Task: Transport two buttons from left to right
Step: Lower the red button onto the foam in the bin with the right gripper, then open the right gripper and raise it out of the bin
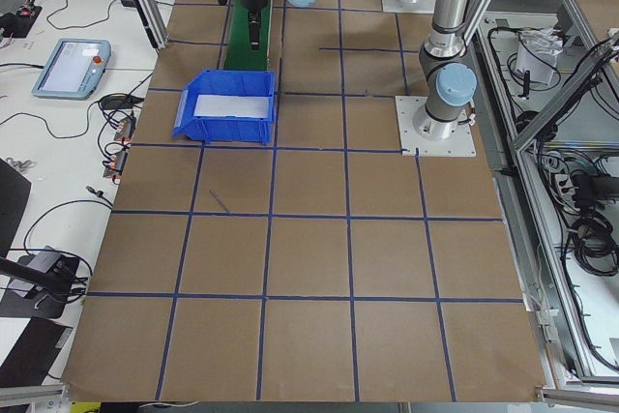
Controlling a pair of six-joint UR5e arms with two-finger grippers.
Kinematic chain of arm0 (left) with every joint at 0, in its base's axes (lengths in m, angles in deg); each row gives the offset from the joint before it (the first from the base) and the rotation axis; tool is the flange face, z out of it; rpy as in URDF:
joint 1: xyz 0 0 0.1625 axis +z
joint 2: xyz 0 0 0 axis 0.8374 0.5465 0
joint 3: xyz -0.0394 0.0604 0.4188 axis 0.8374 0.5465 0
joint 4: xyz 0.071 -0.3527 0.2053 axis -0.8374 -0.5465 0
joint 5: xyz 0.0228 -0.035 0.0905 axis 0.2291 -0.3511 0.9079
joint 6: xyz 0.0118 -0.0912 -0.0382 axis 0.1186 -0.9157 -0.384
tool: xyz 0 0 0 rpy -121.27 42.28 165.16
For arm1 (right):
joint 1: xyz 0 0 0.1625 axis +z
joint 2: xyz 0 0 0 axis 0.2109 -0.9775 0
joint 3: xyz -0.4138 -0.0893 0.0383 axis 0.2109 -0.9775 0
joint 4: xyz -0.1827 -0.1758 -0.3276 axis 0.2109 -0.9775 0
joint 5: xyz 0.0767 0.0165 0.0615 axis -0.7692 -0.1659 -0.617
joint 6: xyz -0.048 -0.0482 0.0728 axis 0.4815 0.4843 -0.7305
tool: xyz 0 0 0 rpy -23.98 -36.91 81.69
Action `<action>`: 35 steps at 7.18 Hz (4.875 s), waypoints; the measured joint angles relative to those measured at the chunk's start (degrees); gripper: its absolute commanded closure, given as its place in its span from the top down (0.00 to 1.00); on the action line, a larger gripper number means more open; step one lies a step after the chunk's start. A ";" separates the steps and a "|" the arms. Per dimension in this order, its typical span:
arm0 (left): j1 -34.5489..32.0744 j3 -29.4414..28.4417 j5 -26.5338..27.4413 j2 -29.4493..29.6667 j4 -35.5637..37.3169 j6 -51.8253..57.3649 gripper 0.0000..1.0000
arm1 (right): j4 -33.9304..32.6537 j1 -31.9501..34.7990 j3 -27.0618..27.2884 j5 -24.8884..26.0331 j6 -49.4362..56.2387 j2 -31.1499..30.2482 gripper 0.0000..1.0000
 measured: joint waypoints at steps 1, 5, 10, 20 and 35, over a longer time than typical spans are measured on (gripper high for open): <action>0.00 -0.01 0.00 -0.11 -0.02 0.00 1.00 | -0.59 0.06 0.00 -0.04 -0.02 0.52 0.26; 0.00 -0.01 0.03 -0.23 -0.03 0.00 1.00 | -1.28 0.42 0.02 -0.01 -0.08 1.33 0.45; 0.46 0.07 -0.12 -0.05 0.27 -0.04 1.00 | -0.74 0.36 -0.06 0.02 -0.01 1.04 0.46; 0.75 0.15 0.06 0.15 0.14 -0.09 1.00 | 6.67 0.72 -0.32 0.05 0.53 -7.74 0.50; 0.93 0.13 0.17 0.27 0.34 0.07 1.00 | 12.35 33.03 29.76 1.16 -39.09 -43.29 1.00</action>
